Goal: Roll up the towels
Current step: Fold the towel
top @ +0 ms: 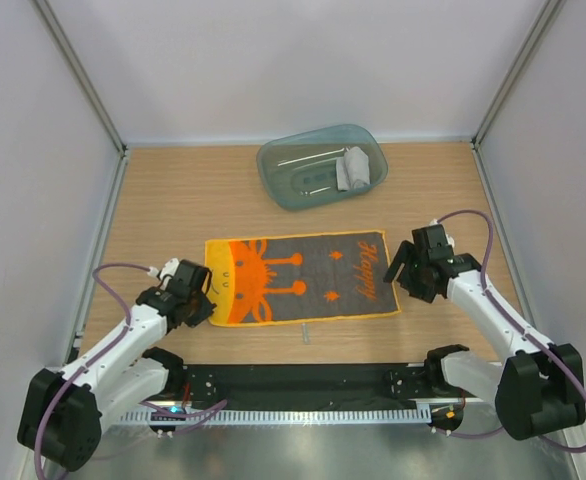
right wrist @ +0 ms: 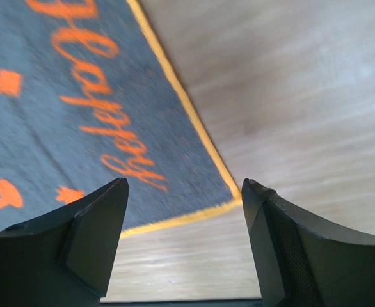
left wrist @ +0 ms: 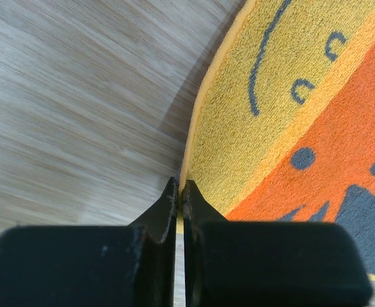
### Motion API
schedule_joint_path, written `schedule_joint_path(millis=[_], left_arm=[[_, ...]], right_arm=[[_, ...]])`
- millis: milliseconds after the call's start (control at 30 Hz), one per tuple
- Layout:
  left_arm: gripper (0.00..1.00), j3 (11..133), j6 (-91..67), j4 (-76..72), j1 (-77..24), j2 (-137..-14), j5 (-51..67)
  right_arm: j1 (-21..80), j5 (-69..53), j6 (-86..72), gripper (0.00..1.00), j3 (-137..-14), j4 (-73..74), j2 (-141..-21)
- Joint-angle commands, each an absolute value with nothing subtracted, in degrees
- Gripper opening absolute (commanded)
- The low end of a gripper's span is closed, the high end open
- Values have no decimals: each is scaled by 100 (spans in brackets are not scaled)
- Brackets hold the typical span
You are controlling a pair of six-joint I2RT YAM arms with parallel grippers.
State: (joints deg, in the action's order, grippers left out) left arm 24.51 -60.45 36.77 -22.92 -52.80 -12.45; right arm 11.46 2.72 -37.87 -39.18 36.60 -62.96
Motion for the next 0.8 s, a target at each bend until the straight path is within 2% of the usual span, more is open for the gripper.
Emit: schedule_joint_path(millis=[0,167,467,500,733,767], left_arm=[[0,2707,-5933,3876,-2312,-5168,-1380],[0,2768,-5898,3902,-2312,-5142,-1380],[0,2751,-5836,3955,-2312,-5054,-1362],[0,2751,-5836,3938,-2312,-5028,-1336],[0,2769,-5845,3981,-2312,-4992,-1345],[0,2769,-5845,3981,-2303,-4966,-1345]], right_arm=[[1151,79,-4244,76,-3578,3884,-5846],[1160,141,-4430,73,-3112,3894,-5529],[1160,-290,-4386,62,-2760,3411,-6003],[1151,-290,-4368,58,-2768,3367,-6081],[1160,-264,-4333,44,-2839,3252,-6416],[1160,-255,-4324,38,-2856,3235,-6442]])
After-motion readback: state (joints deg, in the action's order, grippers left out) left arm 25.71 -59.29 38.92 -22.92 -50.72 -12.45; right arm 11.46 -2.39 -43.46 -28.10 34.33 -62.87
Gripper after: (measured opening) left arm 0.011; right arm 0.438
